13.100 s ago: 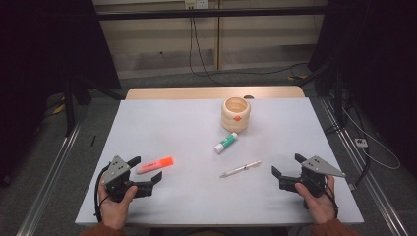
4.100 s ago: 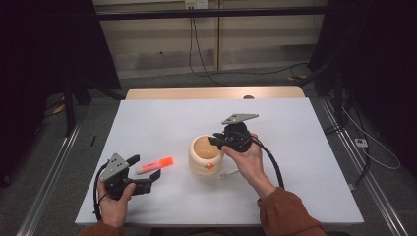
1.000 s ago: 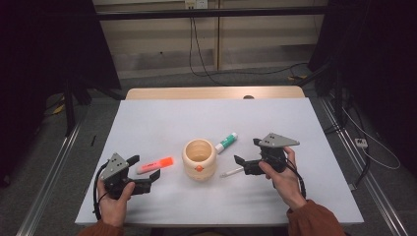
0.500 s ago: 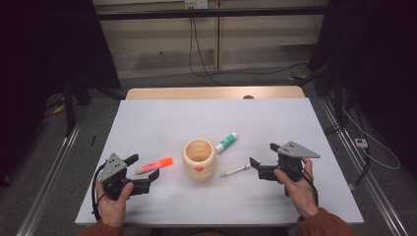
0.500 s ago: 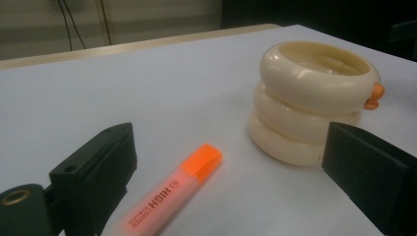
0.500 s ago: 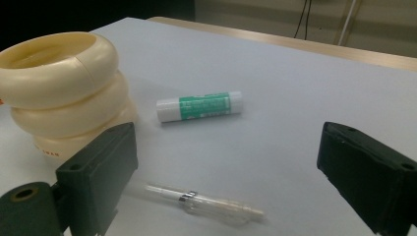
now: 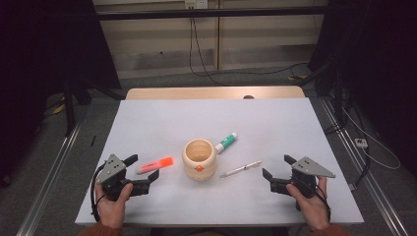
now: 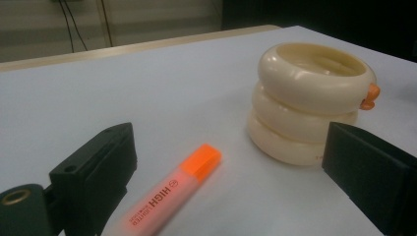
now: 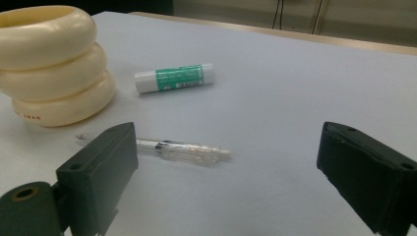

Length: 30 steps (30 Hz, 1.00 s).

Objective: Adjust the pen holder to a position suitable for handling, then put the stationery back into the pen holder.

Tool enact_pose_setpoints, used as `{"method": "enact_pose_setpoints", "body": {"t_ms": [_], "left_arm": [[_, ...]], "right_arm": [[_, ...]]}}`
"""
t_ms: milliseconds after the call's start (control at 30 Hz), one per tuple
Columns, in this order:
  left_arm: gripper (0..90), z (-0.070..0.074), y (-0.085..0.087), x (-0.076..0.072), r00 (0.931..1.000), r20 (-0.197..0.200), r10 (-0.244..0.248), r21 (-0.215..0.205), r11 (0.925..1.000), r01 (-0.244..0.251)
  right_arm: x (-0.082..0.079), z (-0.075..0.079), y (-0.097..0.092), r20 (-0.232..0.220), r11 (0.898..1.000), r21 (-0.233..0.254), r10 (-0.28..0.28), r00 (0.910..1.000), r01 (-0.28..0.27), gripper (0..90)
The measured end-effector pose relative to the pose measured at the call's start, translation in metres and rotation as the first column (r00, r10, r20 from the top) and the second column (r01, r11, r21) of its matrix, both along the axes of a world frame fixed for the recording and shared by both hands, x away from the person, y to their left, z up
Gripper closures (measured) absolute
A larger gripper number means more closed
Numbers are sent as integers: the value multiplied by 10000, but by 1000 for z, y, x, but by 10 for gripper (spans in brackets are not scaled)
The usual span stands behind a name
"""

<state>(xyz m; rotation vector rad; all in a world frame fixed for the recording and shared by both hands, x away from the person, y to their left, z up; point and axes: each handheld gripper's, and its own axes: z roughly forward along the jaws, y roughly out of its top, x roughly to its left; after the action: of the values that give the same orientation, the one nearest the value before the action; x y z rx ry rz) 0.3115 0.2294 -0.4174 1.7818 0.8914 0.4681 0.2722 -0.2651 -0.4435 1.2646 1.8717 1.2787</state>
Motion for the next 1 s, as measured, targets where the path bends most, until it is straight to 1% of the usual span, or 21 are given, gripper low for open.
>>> {"method": "enact_pose_setpoints", "body": {"t_ms": [100,200,300,333,367,433,467,500,533,567,633,667,700,800,833,933,1000], "left_arm": [[61,0,0,1,10000,-49,36,-10,10000,-36],[55,1,1,0,10000,47,8,16,10000,-8],[50,3,1,1,9999,-15,-104,-6,9999,104],[50,3,1,2,9999,-11,-144,51,9999,144],[50,4,1,3,9997,-114,-203,39,9998,204],[59,4,1,6,9995,-183,-241,73,9997,242],[59,4,0,7,9990,-324,-306,135,9994,310],[61,5,0,9,9985,-381,-382,219,9990,390],[62,5,0,10,9979,-443,-470,201,9987,479],[64,5,0,11,9969,-512,-603,290,9977,618],[68,6,-1,12,9952,-717,-668,375,9969,696],[68,6,-1,14,9936,-789,-806,293,9961,831],[73,7,-1,16,9923,-879,-873,298,9955,902],[83,11,-2,21,9927,-829,-871,297,9955,898],[83,12,-3,22,9922,-868,-894,367,9950,929],[82,15,-3,27,9887,-933,-1170,316,9922,1204],[82,17,-3,31,9869,-1002,-1261,186,9915,1286]], "right_arm": [[-3,1,-7,156,9998,95,-160,9998,159,84],[-3,-2,-11,11,9996,152,-248,9997,248,86],[-3,-2,-10,-66,9998,164,-138,9999,139,85],[-3,-1,-10,-10,9998,173,-79,10000,79,84],[-4,0,-10,-40,9998,207,-69,10000,69,83],[-5,0,-12,-58,9999,164,-48,10000,49,81],[-5,0,-13,-90,9997,223,-80,9999,82,82],[-6,-1,-13,-90,9997,222,-126,9999,128,82],[-5,-2,-13,-88,9996,241,-134,9999,136,83],[-5,-2,-13,-102,9996,255,-142,9998,144,83],[-5,-3,-12,-141,9996,249,-122,9998,126,83],[-5,-3,-12,-147,9996,269,-126,9998,130,83],[-6,-3,-11,-93,9996,278,-69,9999,72,82],[-7,-3,-12,-81,9995,317,3,10000,-1,81],[-7,-2,-12,-36,9994,337,24,10000,-22,81],[-8,-3,-11,-82,9994,344,31,10000,-28,80],[-8,-3,-12,-40,9993,379,32,10000,-30,81]]}}
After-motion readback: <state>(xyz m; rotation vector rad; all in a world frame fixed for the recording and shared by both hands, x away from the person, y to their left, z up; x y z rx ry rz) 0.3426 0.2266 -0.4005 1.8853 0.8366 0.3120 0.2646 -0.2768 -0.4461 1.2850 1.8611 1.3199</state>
